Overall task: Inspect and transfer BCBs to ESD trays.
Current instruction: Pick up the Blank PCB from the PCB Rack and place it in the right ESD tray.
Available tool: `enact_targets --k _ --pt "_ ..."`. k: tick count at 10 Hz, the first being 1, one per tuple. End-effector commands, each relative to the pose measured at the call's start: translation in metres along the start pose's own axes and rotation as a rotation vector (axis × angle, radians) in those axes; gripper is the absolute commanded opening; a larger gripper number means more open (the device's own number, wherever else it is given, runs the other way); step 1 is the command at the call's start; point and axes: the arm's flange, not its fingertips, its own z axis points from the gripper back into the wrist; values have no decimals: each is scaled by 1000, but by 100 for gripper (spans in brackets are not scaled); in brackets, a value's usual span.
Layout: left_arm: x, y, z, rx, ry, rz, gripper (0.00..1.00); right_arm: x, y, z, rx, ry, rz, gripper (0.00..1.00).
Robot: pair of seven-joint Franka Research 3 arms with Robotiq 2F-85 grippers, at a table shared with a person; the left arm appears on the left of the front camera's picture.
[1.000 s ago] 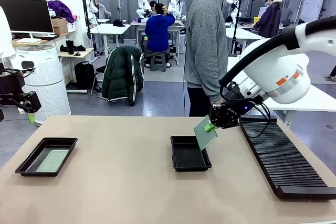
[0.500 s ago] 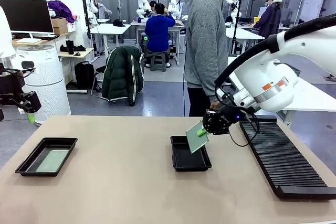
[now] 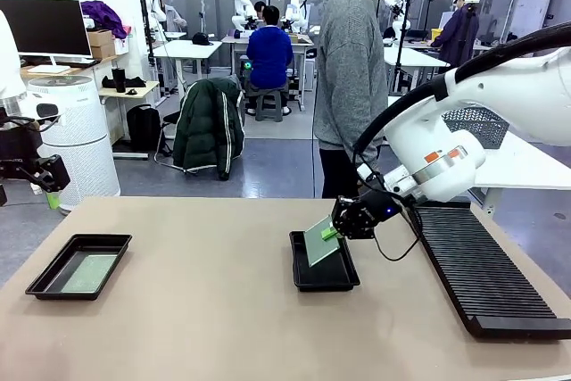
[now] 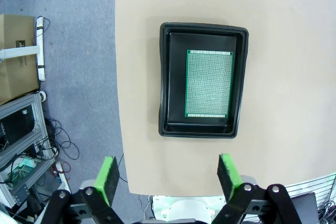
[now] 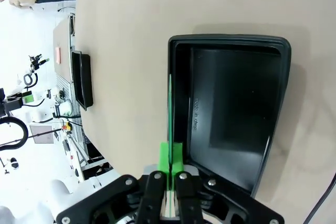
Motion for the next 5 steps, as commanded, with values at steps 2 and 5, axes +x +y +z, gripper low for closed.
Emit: enact_targets --k 2,5 --pt "0 0 -1 -15 1 4 100 3 -6 -18 25 -30 3 2" --pt "0 0 -1 -15 1 4 100 6 -12 -33 20 -19 3 2"
